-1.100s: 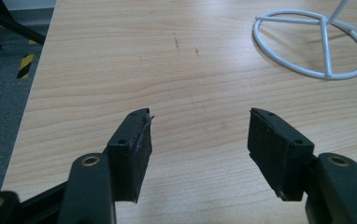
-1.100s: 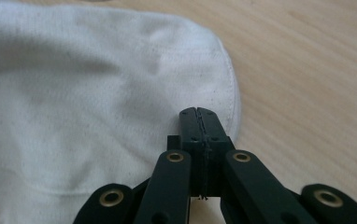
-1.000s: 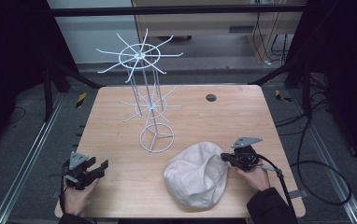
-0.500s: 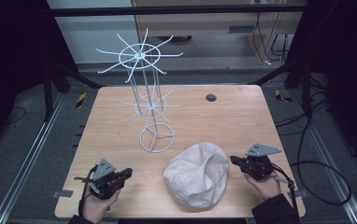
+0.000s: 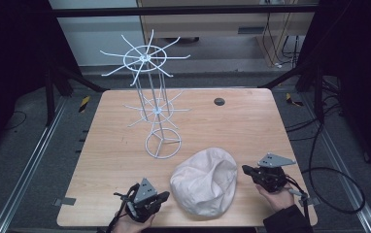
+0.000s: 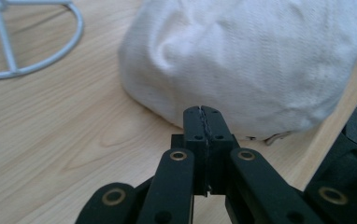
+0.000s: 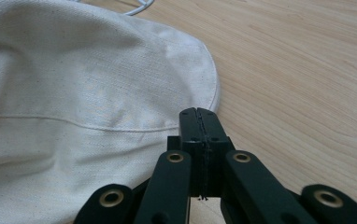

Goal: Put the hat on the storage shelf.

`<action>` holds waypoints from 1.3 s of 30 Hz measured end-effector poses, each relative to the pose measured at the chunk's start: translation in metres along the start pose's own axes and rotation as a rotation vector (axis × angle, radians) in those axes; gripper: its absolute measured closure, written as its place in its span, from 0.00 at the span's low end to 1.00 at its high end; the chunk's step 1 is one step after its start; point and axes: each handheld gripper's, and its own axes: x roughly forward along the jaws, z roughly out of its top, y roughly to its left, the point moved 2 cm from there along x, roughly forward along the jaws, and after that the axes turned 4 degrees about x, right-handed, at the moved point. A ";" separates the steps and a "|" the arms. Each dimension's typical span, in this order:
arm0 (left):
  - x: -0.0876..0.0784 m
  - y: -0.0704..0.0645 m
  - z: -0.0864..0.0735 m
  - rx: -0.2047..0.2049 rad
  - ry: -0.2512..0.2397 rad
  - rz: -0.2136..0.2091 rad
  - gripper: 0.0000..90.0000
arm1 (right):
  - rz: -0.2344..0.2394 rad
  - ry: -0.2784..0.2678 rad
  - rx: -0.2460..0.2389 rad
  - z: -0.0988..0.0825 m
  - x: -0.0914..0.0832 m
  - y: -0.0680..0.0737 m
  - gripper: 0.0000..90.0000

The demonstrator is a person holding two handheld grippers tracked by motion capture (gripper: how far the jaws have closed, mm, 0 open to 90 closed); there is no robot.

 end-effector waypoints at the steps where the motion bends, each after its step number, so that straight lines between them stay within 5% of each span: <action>1: 0.002 -0.002 0.001 0.005 0.006 -0.007 1.00 | -0.001 0.000 0.002 0.000 0.000 0.000 1.00; 6: 0.015 -0.009 0.005 0.010 0.015 -0.015 1.00 | -0.008 -0.001 0.005 0.000 0.002 -0.002 1.00; 18: 0.042 0.009 0.021 -0.019 0.010 0.043 1.00 | -0.038 -0.040 0.058 0.003 0.008 -0.012 1.00; 25: 0.057 0.026 0.032 -0.067 -0.013 0.079 1.00 | -0.052 -0.054 0.094 0.009 0.030 -0.021 1.00; 33: 0.075 0.035 0.042 -0.086 -0.026 0.124 1.00 | -0.079 -0.105 0.101 0.023 0.053 -0.032 1.00; 39: 0.084 0.044 0.050 -0.084 -0.021 0.148 1.00 | -0.090 -0.088 0.100 0.026 0.061 -0.035 1.00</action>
